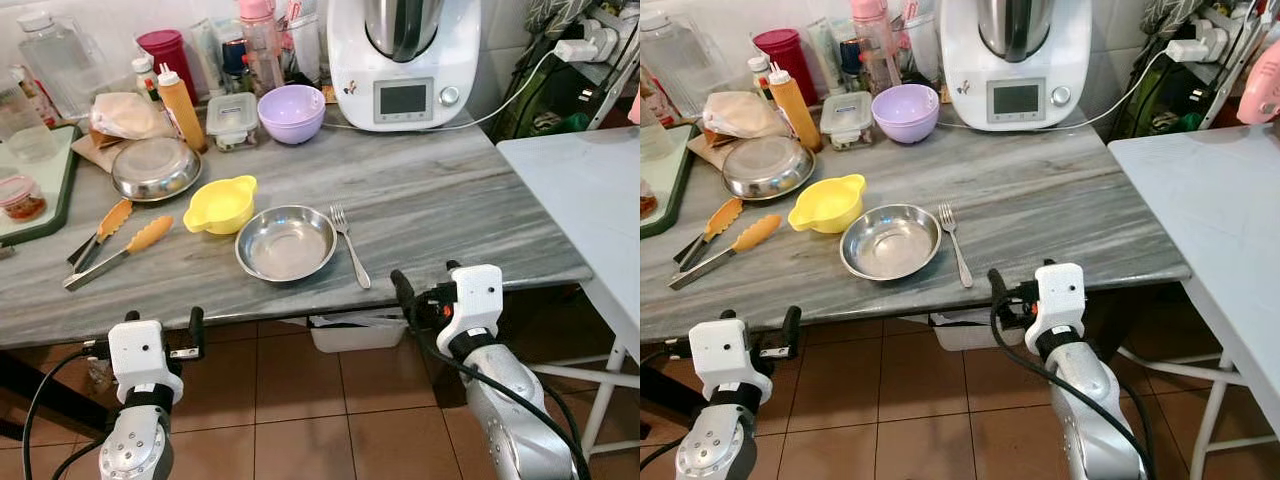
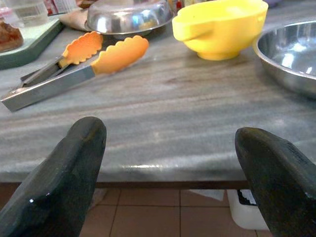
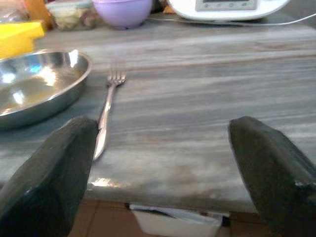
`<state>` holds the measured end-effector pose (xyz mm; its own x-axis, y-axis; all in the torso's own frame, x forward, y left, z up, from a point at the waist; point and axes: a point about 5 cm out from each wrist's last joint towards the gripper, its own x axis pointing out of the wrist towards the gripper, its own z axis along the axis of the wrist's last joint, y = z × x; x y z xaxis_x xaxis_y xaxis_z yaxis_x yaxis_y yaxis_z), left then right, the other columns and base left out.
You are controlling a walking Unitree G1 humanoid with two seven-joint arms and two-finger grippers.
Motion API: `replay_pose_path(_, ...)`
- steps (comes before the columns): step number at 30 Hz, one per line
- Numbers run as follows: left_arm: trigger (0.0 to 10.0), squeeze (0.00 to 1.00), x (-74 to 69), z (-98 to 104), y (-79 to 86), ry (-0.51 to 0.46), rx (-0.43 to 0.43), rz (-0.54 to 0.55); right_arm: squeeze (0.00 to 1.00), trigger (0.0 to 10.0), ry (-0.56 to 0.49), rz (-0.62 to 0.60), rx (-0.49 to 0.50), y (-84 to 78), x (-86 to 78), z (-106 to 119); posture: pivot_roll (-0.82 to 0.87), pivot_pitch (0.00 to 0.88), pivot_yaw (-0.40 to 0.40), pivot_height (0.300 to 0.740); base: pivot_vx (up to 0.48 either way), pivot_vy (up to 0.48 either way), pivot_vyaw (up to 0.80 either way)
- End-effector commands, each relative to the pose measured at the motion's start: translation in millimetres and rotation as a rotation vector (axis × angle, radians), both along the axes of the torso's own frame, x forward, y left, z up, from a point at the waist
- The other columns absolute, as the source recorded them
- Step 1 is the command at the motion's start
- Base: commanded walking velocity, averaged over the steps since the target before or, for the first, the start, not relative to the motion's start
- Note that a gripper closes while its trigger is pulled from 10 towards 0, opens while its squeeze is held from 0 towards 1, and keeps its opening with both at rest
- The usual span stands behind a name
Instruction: Setting the table
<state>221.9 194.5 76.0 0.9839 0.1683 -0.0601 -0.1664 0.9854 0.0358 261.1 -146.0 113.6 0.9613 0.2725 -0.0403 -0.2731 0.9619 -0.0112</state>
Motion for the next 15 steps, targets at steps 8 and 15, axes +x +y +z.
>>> replay_pose_path(8, 10.0, 0.00, -0.6, -5, -1.6, 0.019, 0.007, -0.011, 0.00, 10.0, 0.038, -0.014, -0.105, -32.9, -26.4, -19, -0.17, 0.085, 0.091, 0.740, 0.000, 0.000, 0.00)
replay_pose_path(15, 10.0, 0.00, 0.5, -7, -4.8, 0.032, 0.019, -0.039, 0.00, 10.0, 0.034, -0.021, -0.094, -26.5, -23.3, -19, -0.18, 0.082, 0.113, 0.740, 0.000, 0.000, 0.00)
